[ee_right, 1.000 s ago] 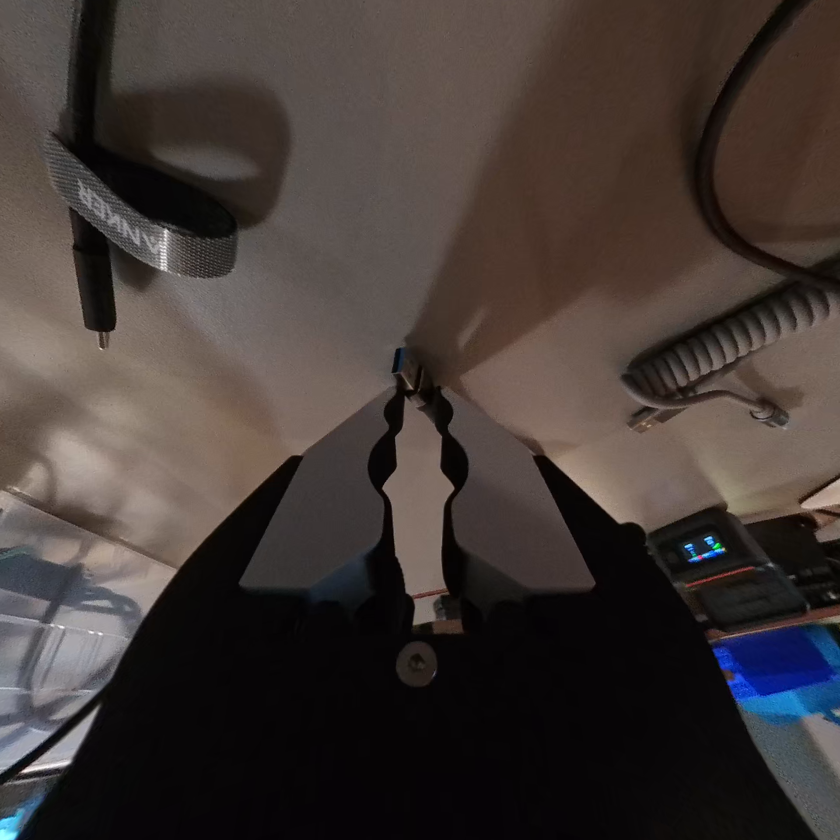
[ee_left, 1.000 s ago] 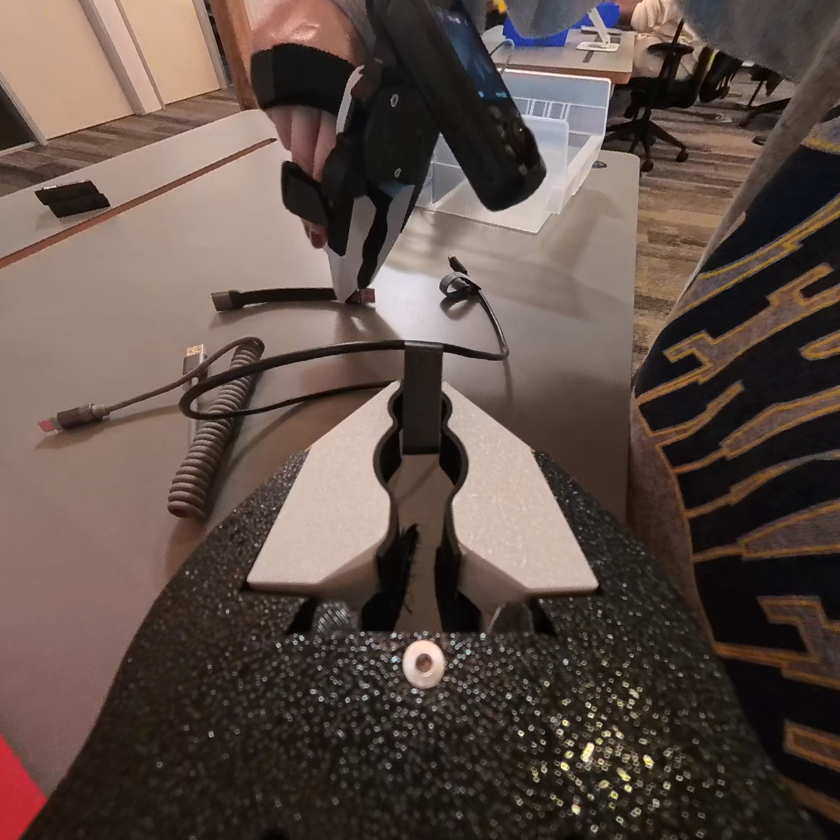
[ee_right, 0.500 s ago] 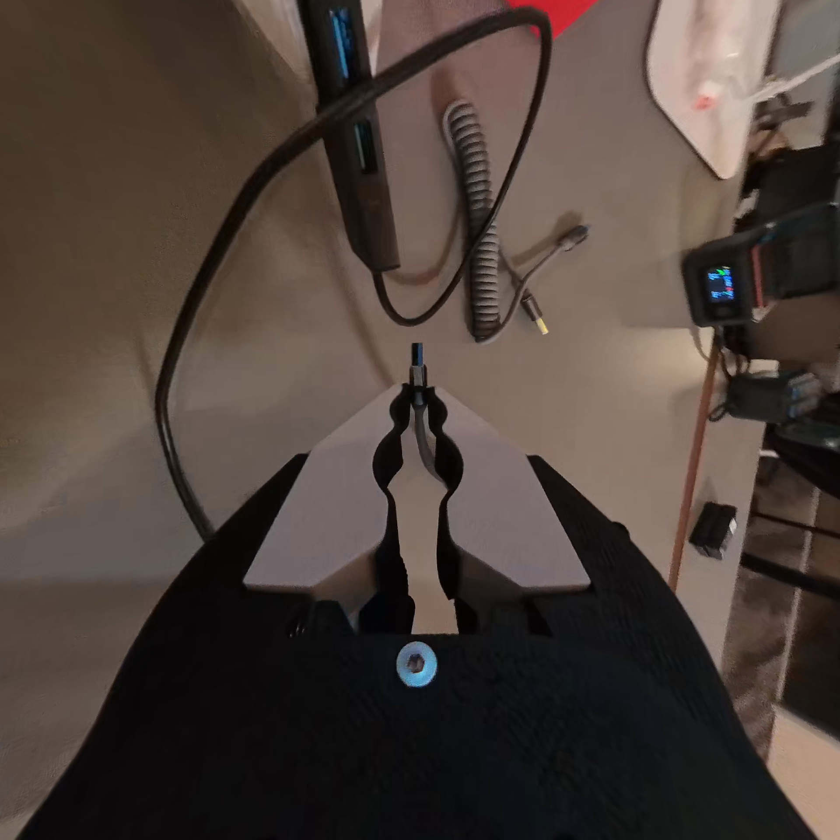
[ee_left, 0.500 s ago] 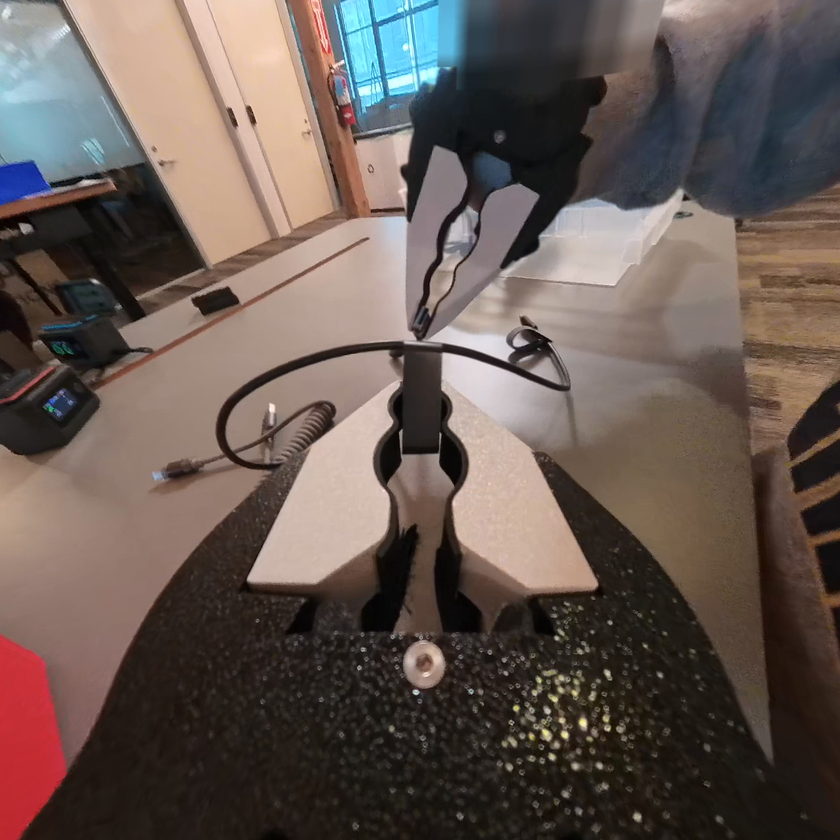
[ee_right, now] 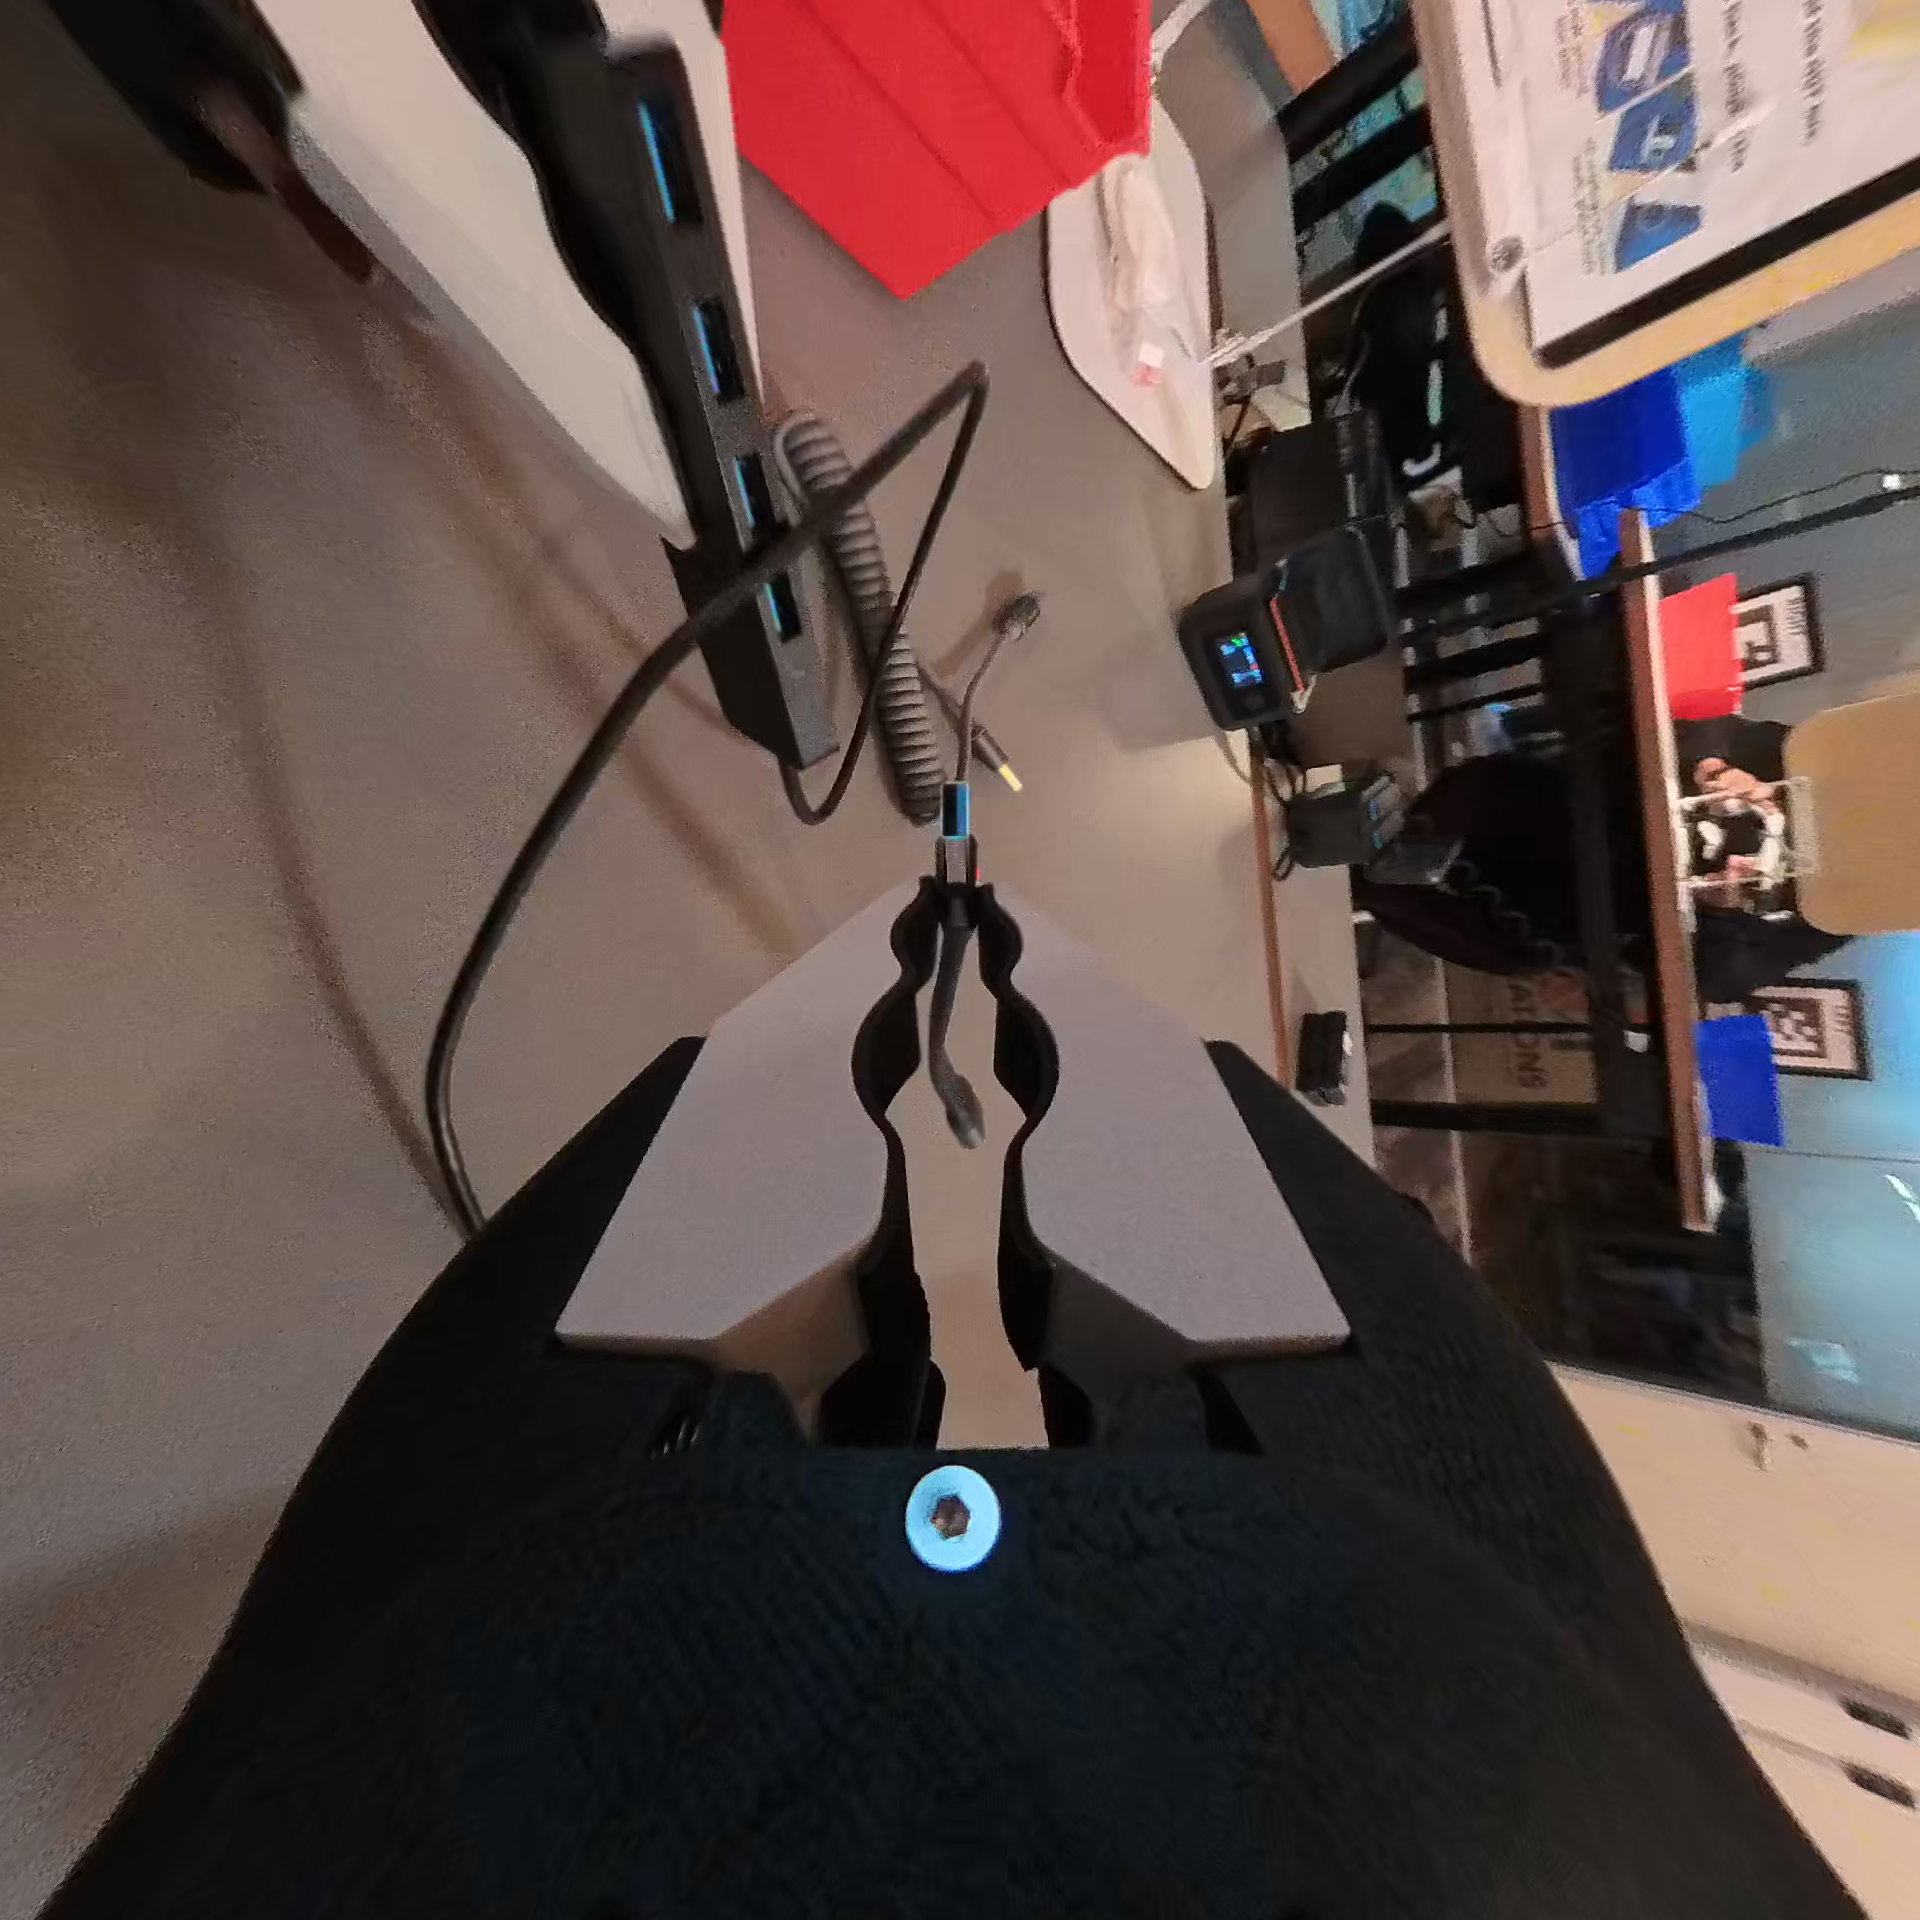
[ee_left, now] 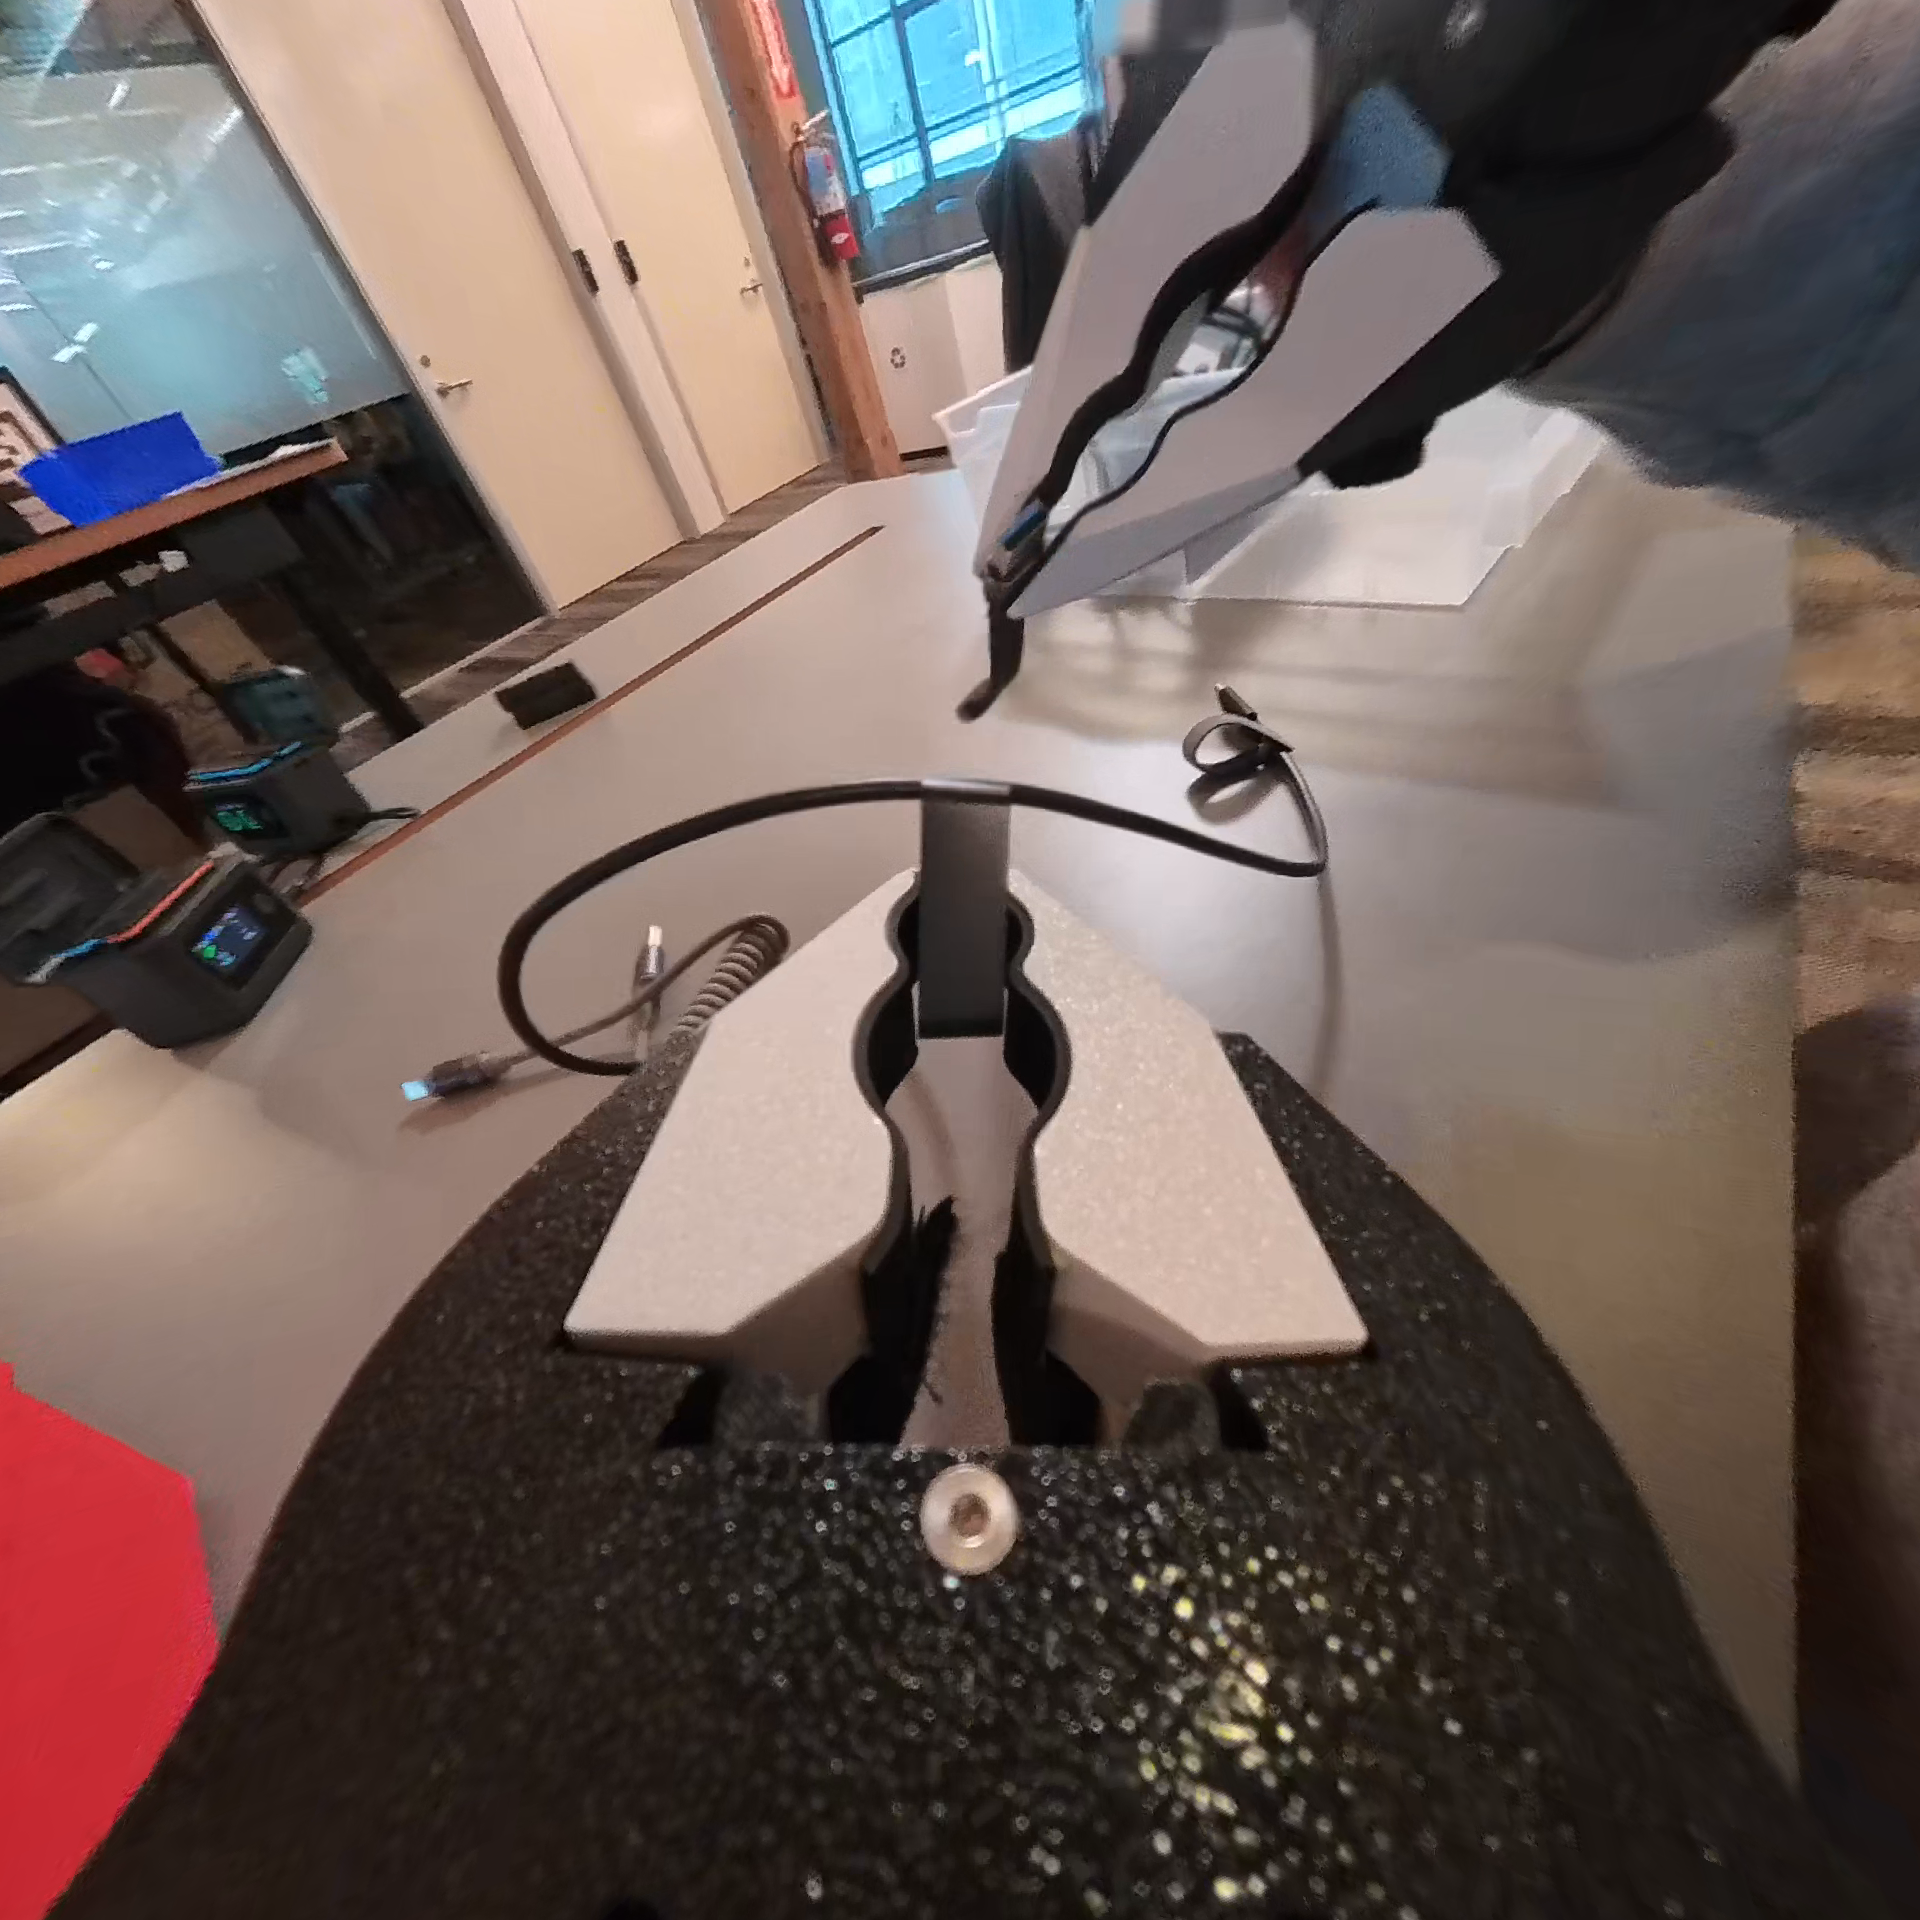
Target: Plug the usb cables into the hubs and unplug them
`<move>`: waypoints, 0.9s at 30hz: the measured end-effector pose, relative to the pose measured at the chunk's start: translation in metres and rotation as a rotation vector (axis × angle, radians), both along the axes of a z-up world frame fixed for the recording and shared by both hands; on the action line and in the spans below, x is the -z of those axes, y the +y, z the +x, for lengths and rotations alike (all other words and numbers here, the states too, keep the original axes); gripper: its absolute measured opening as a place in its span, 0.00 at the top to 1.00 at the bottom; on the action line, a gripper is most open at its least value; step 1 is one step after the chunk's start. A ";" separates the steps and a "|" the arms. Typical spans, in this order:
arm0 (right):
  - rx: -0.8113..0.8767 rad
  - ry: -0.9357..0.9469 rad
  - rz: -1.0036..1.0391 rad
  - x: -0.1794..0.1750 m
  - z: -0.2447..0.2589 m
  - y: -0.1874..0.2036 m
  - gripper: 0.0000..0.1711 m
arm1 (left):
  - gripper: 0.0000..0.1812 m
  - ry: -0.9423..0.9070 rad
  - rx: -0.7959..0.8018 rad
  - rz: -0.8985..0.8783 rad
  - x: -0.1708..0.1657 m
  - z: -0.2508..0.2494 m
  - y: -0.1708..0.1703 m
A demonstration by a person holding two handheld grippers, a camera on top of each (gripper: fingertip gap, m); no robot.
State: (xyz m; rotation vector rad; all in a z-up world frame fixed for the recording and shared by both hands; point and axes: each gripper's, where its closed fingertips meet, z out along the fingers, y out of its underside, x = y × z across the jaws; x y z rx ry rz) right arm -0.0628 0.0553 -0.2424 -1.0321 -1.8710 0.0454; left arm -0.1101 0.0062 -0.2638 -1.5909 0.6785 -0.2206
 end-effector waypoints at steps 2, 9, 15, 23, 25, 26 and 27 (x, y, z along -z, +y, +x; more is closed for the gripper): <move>0.012 0.010 0.028 -0.004 0.000 -0.006 0.97 | 0.96 0.046 -0.045 0.017 -0.001 -0.001 0.002; 0.090 -0.020 0.125 0.000 0.000 -0.010 0.97 | 0.95 0.455 -0.305 0.095 0.004 -0.012 0.023; 0.125 -0.118 0.145 0.031 0.001 -0.013 0.97 | 0.95 0.666 -0.296 0.111 0.027 -0.003 0.028; 0.133 -0.275 0.086 0.089 0.020 -0.038 0.97 | 0.95 1.041 -0.294 0.158 0.053 -0.024 0.023; 0.138 -0.280 0.071 0.098 0.020 -0.043 0.97 | 0.95 1.072 -0.291 0.165 0.056 -0.025 0.023; 0.144 -0.273 0.062 0.100 0.019 -0.044 0.97 | 0.95 1.078 -0.284 0.166 0.058 -0.025 0.023; 0.146 -0.269 0.046 0.101 0.019 -0.045 0.97 | 0.95 1.077 -0.275 0.172 0.058 -0.024 0.022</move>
